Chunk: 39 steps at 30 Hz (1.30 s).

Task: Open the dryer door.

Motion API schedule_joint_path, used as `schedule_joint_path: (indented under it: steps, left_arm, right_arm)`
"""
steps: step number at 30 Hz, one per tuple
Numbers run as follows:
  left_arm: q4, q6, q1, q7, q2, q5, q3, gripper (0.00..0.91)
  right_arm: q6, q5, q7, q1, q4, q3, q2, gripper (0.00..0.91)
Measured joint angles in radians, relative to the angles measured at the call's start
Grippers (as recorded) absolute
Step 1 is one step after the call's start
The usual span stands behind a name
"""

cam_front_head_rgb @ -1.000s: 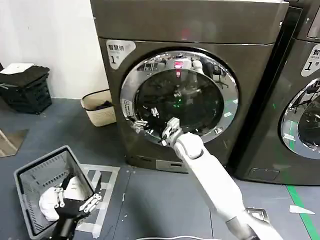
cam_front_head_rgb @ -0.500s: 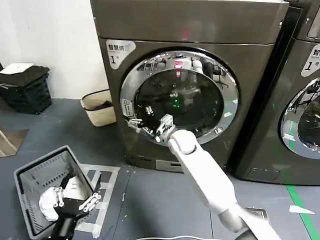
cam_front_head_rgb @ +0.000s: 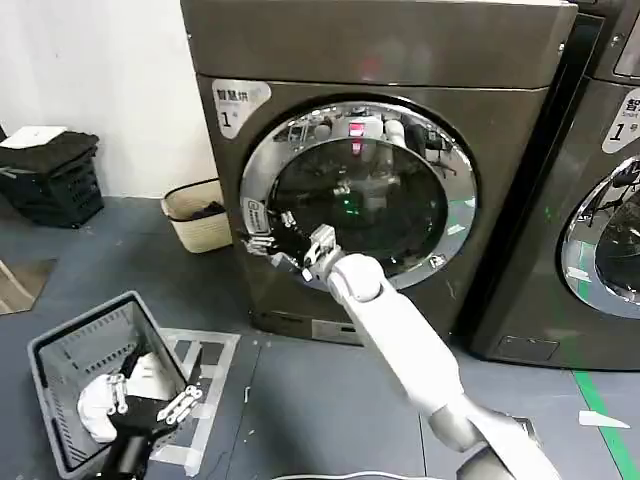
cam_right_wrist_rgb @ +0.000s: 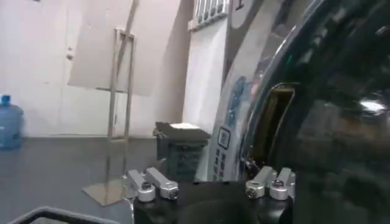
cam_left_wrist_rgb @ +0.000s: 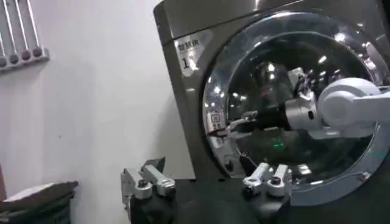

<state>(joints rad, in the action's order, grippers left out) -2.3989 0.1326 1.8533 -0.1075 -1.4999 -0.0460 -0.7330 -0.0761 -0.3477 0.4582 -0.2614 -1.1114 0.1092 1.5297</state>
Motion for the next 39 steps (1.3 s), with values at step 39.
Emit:
schedule_joint_path:
  steps: [39]
  left_arm:
    - [0.019, -0.036, -0.039, -0.021, 0.026, 0.032, -0.045, 0.907]
  right_arm:
    - [0.245, -0.317, 0.640, -0.064, -0.135, 0.081, -0.224, 0.907]
